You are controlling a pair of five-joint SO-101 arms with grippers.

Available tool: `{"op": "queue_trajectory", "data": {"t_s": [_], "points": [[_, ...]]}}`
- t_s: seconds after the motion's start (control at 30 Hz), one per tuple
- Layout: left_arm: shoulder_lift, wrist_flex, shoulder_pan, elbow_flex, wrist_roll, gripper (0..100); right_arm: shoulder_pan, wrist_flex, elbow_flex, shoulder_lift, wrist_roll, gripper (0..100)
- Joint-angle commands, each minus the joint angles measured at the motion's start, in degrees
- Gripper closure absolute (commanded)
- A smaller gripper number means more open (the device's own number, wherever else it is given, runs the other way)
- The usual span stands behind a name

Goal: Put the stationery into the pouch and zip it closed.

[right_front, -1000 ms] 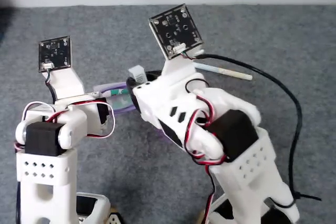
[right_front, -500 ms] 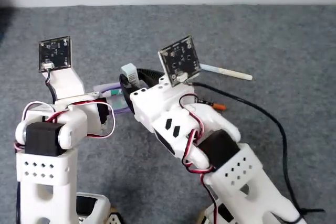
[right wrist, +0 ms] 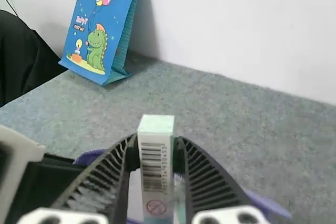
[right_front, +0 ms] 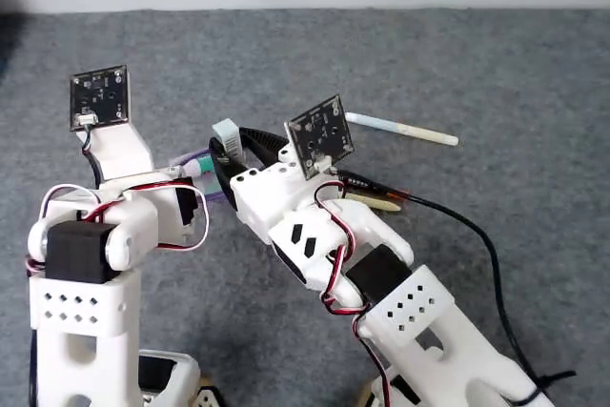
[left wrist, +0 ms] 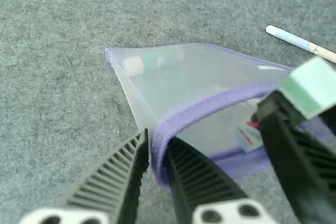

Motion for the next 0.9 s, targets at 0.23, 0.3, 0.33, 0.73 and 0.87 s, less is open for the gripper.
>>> {"op": "queue_trajectory", "data": {"t_s": [0.23, 0.3, 0.33, 0.73, 0.87], "points": [[0.3, -0.8, -0.4, -0.4, 0.6, 97, 0.0, 6.5, -3.6, 0.2, 1.7, 81.2], [0.2, -0.8, -0.4, -0.4, 0.6, 97, 0.0, 9.5, -5.8, -0.5, 1.6, 81.2], [0.2, -0.8, -0.4, -0.4, 0.6, 97, 0.0, 10.9, -6.8, -1.2, 1.6, 81.2], [0.0, -0.7, -0.4, -0.4, 0.6, 97, 1.3, 23.3, -9.4, -9.2, 0.0, 81.3], [-0.1, -0.7, -0.4, -0.4, 0.6, 97, 1.3, 23.5, -9.1, -9.4, 0.0, 92.0]]}}
